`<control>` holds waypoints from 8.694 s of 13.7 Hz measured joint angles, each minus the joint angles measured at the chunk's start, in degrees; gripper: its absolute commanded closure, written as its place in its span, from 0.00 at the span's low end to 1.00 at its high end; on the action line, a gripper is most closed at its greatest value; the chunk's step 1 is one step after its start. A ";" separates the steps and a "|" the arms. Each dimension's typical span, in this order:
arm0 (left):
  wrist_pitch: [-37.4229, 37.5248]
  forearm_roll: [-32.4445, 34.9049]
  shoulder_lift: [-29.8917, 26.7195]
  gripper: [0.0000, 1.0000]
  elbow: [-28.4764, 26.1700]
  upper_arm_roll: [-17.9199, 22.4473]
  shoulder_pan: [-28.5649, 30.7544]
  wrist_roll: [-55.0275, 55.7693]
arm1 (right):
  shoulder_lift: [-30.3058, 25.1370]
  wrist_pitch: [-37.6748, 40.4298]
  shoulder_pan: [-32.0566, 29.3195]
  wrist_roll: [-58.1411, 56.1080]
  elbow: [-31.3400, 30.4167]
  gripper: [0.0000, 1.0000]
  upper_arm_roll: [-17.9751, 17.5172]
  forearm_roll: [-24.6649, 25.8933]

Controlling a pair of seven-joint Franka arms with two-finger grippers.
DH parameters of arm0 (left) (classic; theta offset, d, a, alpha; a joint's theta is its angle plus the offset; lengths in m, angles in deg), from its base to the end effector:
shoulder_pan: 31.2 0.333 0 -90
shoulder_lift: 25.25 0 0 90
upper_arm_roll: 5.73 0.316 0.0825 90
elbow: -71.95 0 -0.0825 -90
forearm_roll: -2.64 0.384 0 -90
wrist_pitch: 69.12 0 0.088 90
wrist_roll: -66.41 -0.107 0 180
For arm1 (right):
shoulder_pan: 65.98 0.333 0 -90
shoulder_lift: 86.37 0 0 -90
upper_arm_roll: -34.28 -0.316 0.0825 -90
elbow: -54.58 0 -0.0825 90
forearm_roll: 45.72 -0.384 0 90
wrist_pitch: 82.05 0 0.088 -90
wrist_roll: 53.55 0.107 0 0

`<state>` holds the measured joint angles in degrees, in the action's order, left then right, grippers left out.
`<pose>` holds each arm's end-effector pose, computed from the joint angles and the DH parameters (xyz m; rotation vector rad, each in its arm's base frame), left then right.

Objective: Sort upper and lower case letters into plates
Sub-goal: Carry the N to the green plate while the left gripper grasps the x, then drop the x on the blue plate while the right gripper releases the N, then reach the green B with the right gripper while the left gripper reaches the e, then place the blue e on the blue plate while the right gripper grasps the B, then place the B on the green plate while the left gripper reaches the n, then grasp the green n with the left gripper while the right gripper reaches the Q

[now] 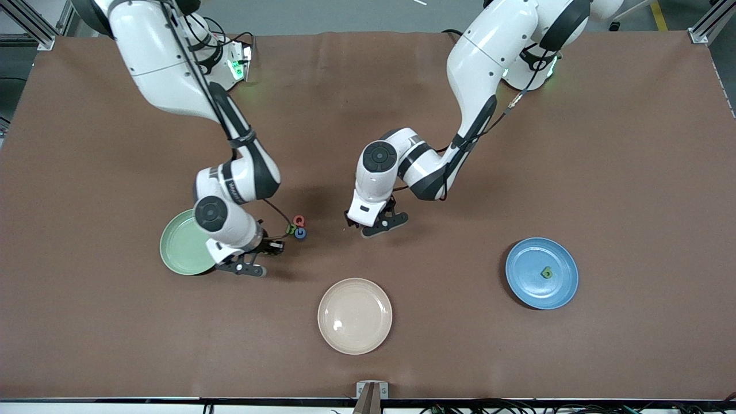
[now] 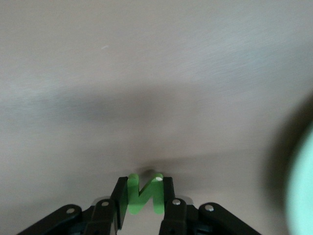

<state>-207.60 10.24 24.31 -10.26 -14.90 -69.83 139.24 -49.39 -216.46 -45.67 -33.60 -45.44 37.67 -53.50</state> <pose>0.5124 -0.5289 0.1906 2.9546 0.6088 0.0656 0.6313 0.1975 0.2010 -3.0903 0.2150 0.0920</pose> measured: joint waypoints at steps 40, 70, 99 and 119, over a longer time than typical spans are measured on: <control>4.73 3.25 -15.71 0.00 -20.38 0.82 37.89 -32.89 | -5.41 -10.20 0.22 9.91 -11.88 0.00 -1.44 3.40; -1.31 12.31 -4.41 0.66 -12.69 -9.82 2.96 13.09 | -1.32 -12.70 9.81 25.87 -10.22 0.15 -0.70 5.57; 9.79 12.46 -9.22 0.00 -11.23 -13.24 48.19 -33.36 | -8.08 5.17 -11.97 -5.72 -6.61 0.99 0.25 5.59; -1.29 24.74 -7.52 0.26 -24.44 -29.98 22.55 20.47 | -7.55 7.63 -2.50 11.38 -3.39 0.00 -1.66 0.86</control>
<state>-208.89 34.98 16.79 -34.71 -44.87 -47.27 159.70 -56.94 -208.83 -48.17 -22.23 -48.83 36.01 -52.64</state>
